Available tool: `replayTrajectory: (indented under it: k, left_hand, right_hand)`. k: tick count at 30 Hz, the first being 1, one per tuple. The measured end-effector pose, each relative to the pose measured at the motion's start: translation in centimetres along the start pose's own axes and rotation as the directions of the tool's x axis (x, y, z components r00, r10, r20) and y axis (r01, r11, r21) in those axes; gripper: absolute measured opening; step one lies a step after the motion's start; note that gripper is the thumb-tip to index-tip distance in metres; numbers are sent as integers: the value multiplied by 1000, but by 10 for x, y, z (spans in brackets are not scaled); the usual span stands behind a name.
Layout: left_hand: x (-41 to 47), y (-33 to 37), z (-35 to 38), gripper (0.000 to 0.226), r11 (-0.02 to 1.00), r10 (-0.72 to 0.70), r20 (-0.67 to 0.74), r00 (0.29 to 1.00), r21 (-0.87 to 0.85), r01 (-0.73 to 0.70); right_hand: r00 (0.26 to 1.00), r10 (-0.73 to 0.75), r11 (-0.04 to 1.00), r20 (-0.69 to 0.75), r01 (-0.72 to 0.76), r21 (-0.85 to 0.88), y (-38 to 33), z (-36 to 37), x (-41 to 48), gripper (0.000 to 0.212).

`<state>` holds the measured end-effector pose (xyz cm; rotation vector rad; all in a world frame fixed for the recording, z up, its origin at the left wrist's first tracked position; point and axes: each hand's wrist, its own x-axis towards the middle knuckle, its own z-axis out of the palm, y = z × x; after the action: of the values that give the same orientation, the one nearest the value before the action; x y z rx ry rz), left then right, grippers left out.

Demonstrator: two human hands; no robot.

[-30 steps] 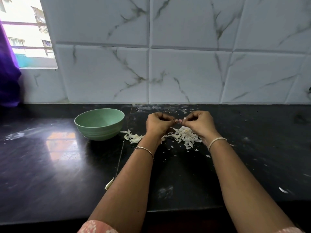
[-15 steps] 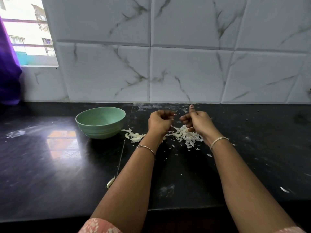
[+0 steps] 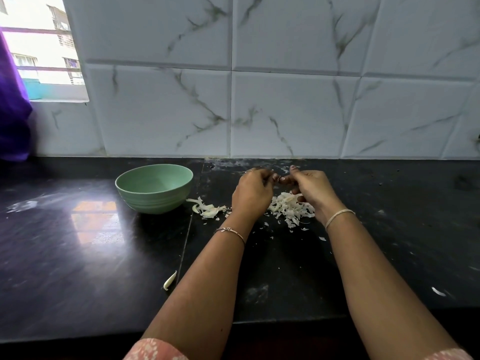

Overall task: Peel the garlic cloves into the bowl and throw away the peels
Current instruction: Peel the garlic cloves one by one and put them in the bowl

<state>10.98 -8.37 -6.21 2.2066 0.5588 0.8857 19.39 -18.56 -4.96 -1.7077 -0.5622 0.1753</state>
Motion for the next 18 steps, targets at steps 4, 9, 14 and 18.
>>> replayTrajectory:
  k: [4, 9, 14, 18]
  left_hand:
    - [-3, 2, -4, 17, 1000, 17, -39, 999, 4, -16]
    - [-11, 8, -8, 14, 948, 186, -115, 976, 282, -147]
    - [-10, 6, -6, 16, 956, 149, -108, 983, 269, -116]
    - [-6, 0, -4, 25, 974, 30, 12, 999, 224, -32]
  right_hand:
    - [999, 32, 999, 10, -33, 11, -1, 1, 0, 40]
    - [979, 153, 980, 136, -168, 109, -6, -2, -5, 43]
    - [989, 133, 982, 70, -141, 122, -5, -3, -3, 38]
    - [996, 29, 985, -82, -14, 170, -4, -5, -1, 15]
